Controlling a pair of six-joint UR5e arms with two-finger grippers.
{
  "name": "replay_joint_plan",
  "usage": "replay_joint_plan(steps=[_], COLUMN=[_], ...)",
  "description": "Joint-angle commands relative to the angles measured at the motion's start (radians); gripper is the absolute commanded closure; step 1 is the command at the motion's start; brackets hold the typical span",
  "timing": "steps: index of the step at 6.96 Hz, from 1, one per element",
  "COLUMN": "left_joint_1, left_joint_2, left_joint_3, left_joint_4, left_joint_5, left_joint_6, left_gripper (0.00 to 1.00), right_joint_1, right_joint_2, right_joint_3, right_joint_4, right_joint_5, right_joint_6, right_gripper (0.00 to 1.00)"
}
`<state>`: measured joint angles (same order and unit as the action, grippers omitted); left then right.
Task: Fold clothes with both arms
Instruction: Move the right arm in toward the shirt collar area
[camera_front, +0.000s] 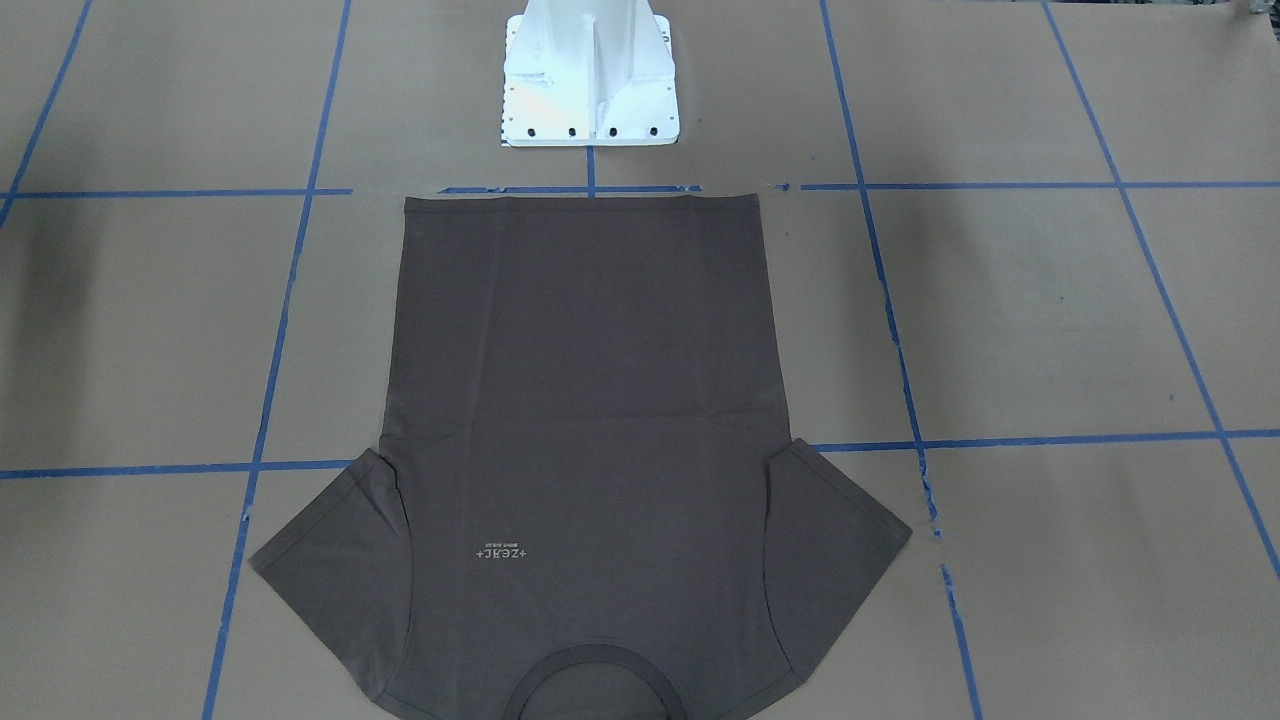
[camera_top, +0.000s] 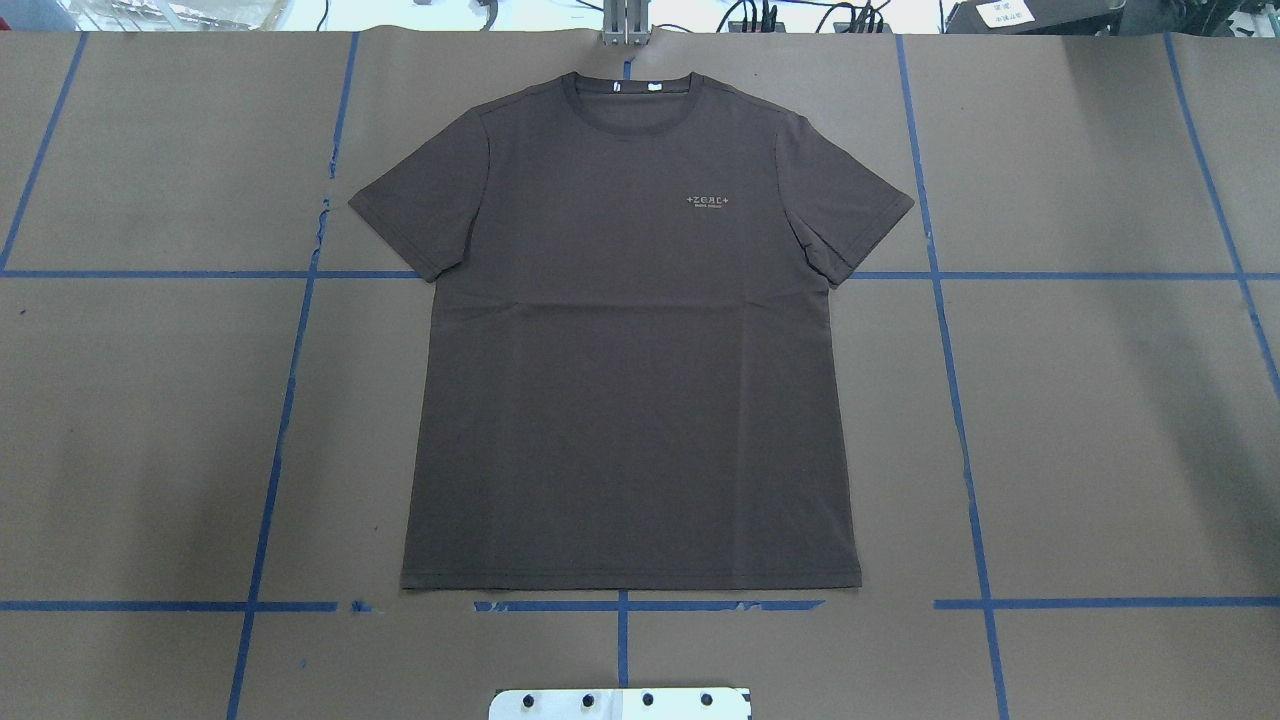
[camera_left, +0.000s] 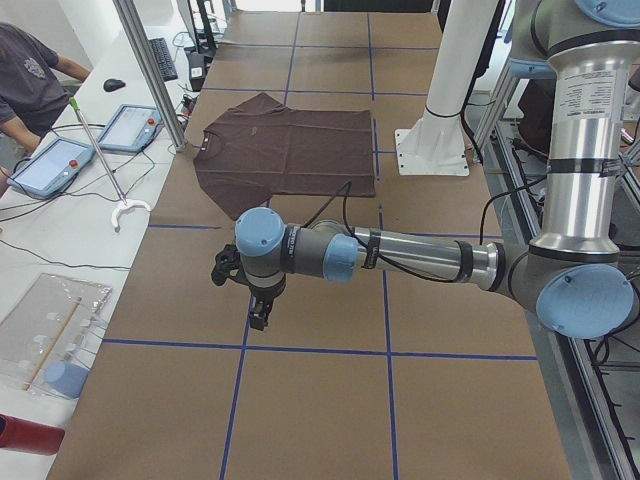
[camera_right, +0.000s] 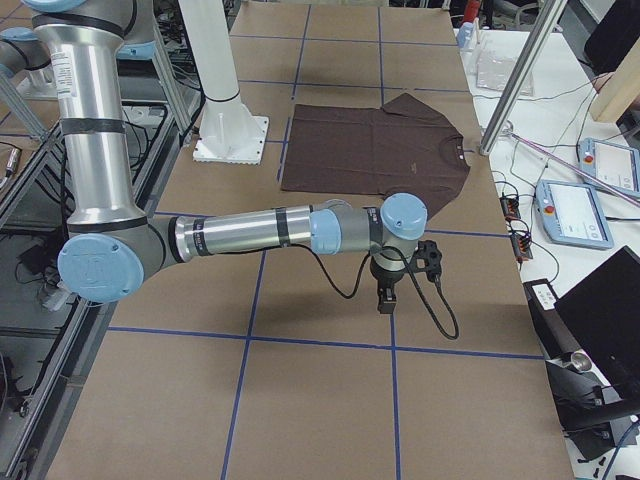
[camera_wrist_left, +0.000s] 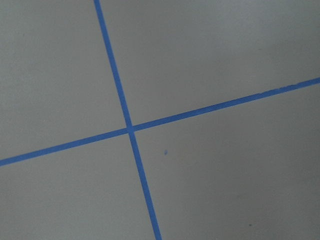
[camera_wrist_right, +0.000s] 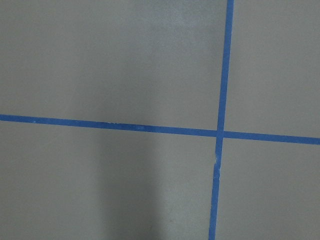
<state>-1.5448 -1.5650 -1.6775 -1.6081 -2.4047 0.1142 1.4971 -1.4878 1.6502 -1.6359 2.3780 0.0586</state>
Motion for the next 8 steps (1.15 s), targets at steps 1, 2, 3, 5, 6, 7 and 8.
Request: replay_joint_plan(steps=[1, 2, 3, 5, 6, 7, 8], left_joint_1=[-0.018, -0.014, -0.021, -0.018, -0.018, -0.02, -0.018], left_joint_2=[-0.027, -0.065, -0.05, -0.021, 0.0, 0.019, 0.02], left_joint_3=[-0.013, -0.001, -0.024, -0.048, -0.047, -0.045, -0.047], left_joint_4=[0.032, 0.04, 0.031, -0.017, -0.082, -0.099, -0.098], left_joint_5=[-0.02, 0.017, 0.009, -0.068, -0.064, -0.101, -0.116], left_joint_6=[0.004, 0.001, 0.004, 0.01, 0.005, 0.005, 0.004], left_gripper=[0.0, 0.0, 0.0, 0.0, 0.0, 0.0, 0.0], right_joint_1=[-0.02, -0.021, -0.055, -0.165, -0.229, -0.297, -0.351], right_joint_2=[0.0, 0.007, 0.008, 0.027, 0.125, 0.236, 0.338], right_joint_3=[-0.019, -0.039, -0.044, -0.084, -0.152, -0.25, -0.354], right_joint_4=[0.01, 0.054, 0.115, 0.337, 0.408, 0.472, 0.56], right_joint_5=[0.001, 0.003, 0.003, -0.002, -0.002, -0.025, -0.104], right_joint_6=[0.006, 0.007, 0.009, 0.065, 0.243, 0.447, 0.609], right_gripper=[0.0, 0.0, 0.0, 0.0, 0.0, 0.0, 0.0])
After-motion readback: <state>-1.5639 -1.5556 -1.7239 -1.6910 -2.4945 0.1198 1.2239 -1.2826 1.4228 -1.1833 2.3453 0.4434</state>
